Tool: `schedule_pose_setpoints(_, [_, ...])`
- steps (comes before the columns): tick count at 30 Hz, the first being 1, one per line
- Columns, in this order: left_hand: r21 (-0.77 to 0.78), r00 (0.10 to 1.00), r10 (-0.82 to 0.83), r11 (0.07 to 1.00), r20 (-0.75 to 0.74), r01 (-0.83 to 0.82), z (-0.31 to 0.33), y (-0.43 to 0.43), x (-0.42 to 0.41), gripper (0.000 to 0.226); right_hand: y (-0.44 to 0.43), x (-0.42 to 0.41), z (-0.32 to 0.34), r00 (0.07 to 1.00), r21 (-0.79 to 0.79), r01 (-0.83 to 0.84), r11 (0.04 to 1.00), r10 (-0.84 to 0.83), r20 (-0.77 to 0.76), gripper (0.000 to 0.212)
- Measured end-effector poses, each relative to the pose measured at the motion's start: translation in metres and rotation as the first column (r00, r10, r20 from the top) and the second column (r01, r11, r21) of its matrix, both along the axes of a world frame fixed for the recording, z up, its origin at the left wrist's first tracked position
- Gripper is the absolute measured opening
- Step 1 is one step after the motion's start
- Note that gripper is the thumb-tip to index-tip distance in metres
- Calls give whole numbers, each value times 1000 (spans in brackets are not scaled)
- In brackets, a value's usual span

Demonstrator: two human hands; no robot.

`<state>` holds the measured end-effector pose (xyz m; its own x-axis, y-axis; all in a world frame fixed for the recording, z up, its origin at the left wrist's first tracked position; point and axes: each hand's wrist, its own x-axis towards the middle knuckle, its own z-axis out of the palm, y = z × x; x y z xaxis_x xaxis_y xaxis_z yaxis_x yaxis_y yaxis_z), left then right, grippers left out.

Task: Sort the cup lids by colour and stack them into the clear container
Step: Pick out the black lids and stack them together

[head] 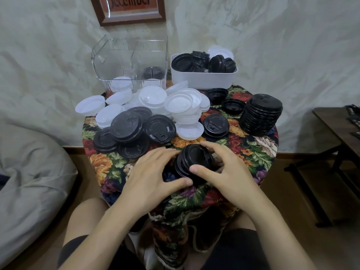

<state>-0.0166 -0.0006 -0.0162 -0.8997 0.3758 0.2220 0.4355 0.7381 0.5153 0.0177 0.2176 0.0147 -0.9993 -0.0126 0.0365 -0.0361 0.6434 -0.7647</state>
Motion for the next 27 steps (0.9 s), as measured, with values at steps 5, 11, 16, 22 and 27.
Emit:
schedule_pose_setpoints(5, [19, 997, 71, 997, -38, -70, -4, 2, 2, 80, -6, -2, -2, 1000, 78, -16, 997, 16, -1, 79])
schedule_pose_setpoints(11, [75, 1000, 24, 997, -8, -23, -3, -4, -2, 77, -10, -9, 2, 997, 155, -78, 985, 77, 10, 79])
schedule_pose_setpoints(16, [80, 999, 35, 996, 4, -35, -1, -4, -1, 81, -8, -11, 4, 991, 193, -130, 973, 126, 34, 80])
schedule_pose_setpoints(22, [43, 998, 57, 997, 36, -59, 3, -3, 4, 96, -7, -13, 7, 983, 192, -174, 966, 160, 89, 81])
schedule_pose_setpoints(27, [64, 995, 56, 996, 81, -61, 1, -4, 3, 100, -6, -12, 6, 981, 202, -186, 962, 169, 96, 82])
